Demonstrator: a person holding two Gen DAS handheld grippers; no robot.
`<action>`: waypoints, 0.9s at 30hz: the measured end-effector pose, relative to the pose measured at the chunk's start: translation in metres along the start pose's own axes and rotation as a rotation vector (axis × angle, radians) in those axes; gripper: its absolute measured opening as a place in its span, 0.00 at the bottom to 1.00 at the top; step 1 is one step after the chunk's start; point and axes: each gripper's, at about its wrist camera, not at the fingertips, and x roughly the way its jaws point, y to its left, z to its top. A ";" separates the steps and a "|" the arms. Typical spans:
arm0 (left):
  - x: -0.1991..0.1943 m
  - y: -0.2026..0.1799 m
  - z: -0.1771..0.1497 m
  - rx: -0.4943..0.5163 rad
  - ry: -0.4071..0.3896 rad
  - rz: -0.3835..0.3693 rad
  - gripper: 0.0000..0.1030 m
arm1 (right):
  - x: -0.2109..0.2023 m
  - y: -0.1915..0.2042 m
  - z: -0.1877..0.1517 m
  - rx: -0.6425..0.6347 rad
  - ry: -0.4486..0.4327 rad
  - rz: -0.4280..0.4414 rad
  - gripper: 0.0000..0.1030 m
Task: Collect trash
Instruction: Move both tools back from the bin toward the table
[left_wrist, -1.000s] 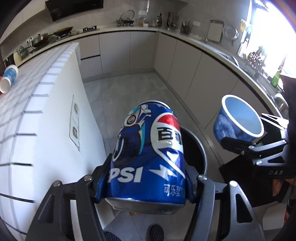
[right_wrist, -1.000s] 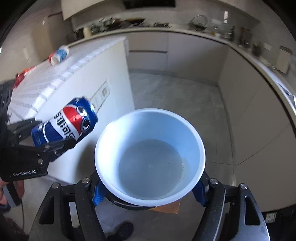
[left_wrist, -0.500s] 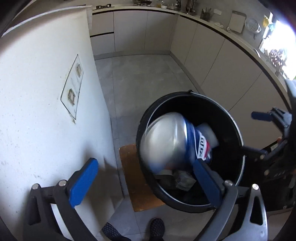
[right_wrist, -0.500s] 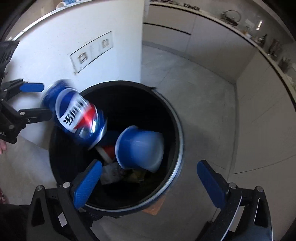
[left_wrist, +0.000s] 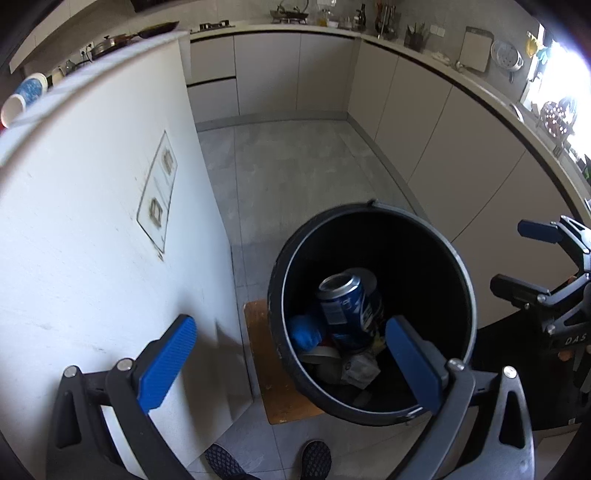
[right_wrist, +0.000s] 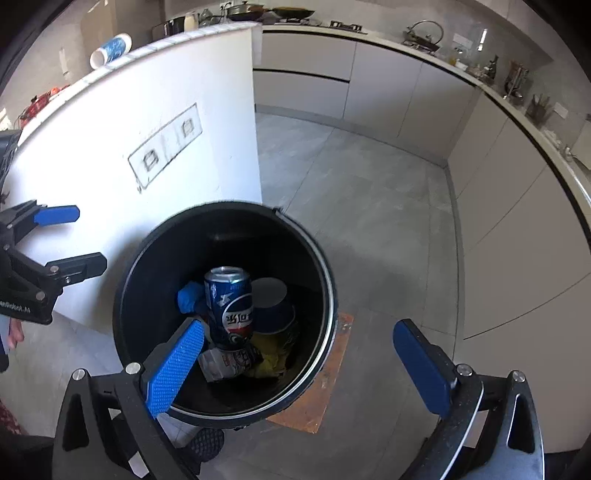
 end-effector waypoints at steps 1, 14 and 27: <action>-0.006 -0.001 0.003 0.002 -0.006 0.001 1.00 | -0.007 0.000 0.002 0.004 -0.006 -0.005 1.00; -0.111 -0.011 0.022 0.025 -0.162 -0.048 1.00 | -0.116 0.005 0.025 0.083 -0.162 -0.095 1.00; -0.164 0.049 0.016 -0.068 -0.272 0.041 1.00 | -0.153 0.060 0.060 0.061 -0.257 -0.018 1.00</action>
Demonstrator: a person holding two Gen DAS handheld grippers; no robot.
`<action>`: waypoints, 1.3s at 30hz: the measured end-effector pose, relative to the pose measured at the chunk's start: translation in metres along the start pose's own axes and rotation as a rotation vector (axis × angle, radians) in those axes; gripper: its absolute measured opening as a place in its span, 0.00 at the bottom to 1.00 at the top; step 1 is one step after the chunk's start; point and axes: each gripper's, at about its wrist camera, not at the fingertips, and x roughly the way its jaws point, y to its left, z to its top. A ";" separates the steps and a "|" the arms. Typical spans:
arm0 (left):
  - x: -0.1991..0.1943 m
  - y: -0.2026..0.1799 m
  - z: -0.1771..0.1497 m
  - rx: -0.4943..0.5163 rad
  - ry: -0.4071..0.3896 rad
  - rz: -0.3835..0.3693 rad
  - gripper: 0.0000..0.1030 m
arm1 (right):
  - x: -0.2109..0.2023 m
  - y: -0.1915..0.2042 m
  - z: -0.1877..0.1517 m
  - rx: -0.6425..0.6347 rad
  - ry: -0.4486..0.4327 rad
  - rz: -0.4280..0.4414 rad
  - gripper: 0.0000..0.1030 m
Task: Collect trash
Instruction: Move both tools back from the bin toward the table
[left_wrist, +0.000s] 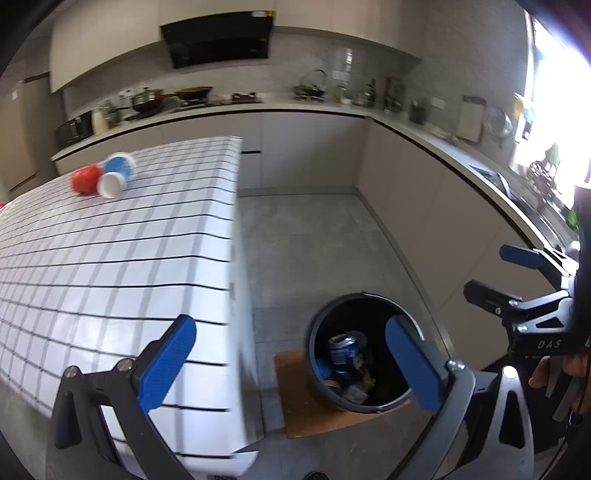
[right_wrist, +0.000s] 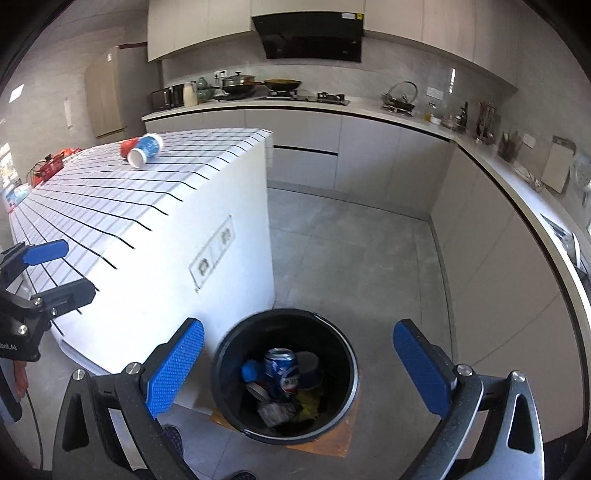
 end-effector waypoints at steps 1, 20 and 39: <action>-0.002 0.006 -0.001 -0.011 -0.006 0.010 1.00 | 0.001 0.006 0.004 -0.006 -0.004 0.011 1.00; -0.049 0.174 -0.009 -0.251 -0.080 0.296 1.00 | 0.032 0.161 0.090 -0.094 -0.055 0.211 1.00; 0.011 0.343 0.046 -0.258 -0.064 0.288 0.97 | 0.145 0.315 0.210 -0.077 -0.030 0.192 1.00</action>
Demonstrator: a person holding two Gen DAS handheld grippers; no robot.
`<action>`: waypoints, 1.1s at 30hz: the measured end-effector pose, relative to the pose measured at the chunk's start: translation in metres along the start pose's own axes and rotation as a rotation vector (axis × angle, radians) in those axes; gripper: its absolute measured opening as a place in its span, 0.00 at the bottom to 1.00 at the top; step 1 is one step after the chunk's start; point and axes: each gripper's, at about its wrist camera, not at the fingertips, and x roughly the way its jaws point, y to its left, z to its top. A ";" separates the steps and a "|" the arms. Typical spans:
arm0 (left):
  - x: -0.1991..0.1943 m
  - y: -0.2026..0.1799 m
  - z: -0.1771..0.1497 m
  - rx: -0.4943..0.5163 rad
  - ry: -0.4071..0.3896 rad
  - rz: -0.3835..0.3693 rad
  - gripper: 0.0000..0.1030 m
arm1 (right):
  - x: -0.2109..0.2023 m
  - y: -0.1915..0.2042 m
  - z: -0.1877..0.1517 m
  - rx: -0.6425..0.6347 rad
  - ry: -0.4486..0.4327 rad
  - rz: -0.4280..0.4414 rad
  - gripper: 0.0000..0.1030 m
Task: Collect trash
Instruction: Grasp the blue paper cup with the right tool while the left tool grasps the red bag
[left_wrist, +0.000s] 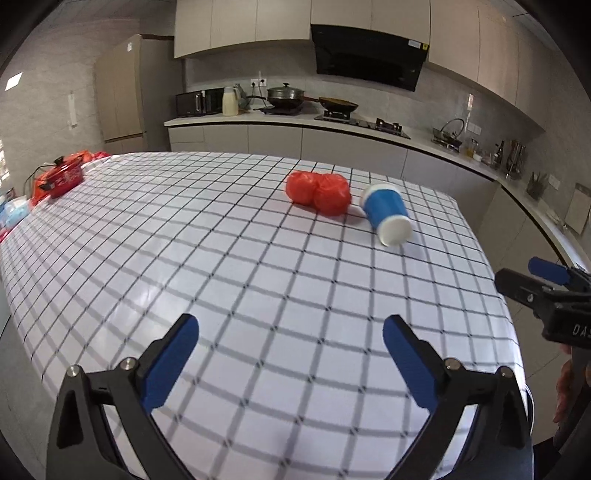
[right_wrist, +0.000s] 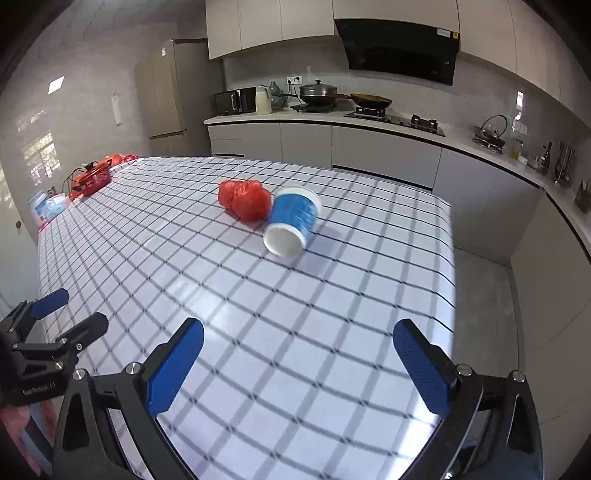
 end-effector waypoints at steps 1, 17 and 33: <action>0.007 0.004 0.005 0.000 0.003 -0.007 0.96 | 0.007 0.004 0.005 0.002 0.000 -0.003 1.00; 0.121 0.009 0.075 0.055 0.082 -0.110 0.88 | 0.143 0.002 0.069 0.096 0.097 -0.021 0.78; 0.200 -0.051 0.124 0.064 0.120 -0.157 0.88 | 0.190 -0.059 0.102 0.160 0.108 -0.059 0.57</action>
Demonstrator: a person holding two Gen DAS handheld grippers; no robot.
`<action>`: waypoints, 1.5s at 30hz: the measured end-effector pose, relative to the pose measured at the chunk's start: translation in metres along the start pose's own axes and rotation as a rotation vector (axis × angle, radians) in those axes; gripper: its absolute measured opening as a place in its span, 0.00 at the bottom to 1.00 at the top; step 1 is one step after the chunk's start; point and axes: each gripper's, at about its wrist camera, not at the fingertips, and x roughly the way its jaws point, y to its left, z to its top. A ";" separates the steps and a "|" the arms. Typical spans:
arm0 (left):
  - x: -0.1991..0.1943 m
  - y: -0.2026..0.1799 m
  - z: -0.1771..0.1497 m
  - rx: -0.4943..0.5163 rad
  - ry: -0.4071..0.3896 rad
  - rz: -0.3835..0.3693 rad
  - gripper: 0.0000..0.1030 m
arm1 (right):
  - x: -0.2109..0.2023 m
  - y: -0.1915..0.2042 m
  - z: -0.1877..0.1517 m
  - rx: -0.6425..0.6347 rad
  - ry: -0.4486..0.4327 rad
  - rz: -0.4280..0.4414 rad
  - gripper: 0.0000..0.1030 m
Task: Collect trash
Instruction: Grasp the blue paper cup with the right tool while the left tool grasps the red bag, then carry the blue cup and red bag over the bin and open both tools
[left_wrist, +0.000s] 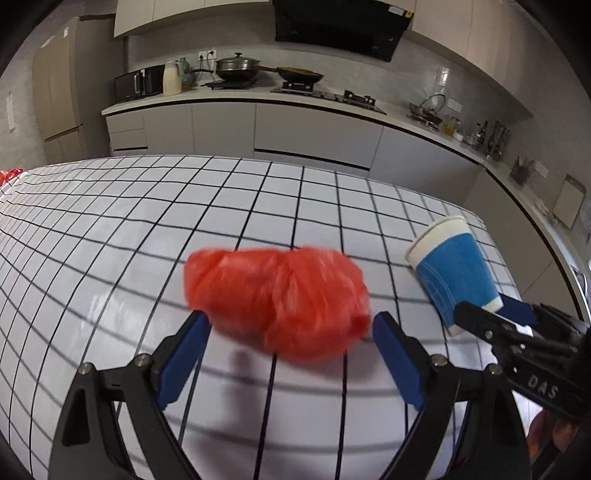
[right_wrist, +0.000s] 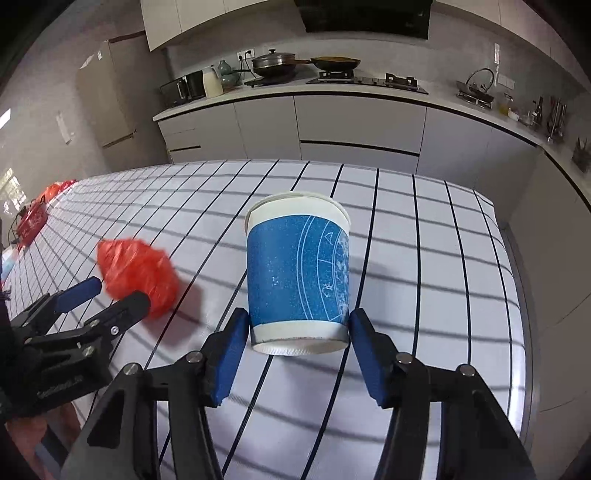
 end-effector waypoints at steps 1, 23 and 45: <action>0.005 0.001 0.003 -0.008 0.005 0.000 0.88 | 0.005 -0.002 0.003 0.001 0.006 0.006 0.58; -0.007 0.019 -0.005 -0.026 -0.001 -0.117 0.18 | 0.006 0.016 0.012 -0.038 -0.028 0.076 0.56; -0.114 -0.064 -0.066 0.084 -0.073 -0.169 0.18 | -0.154 -0.027 -0.075 -0.040 -0.121 0.063 0.56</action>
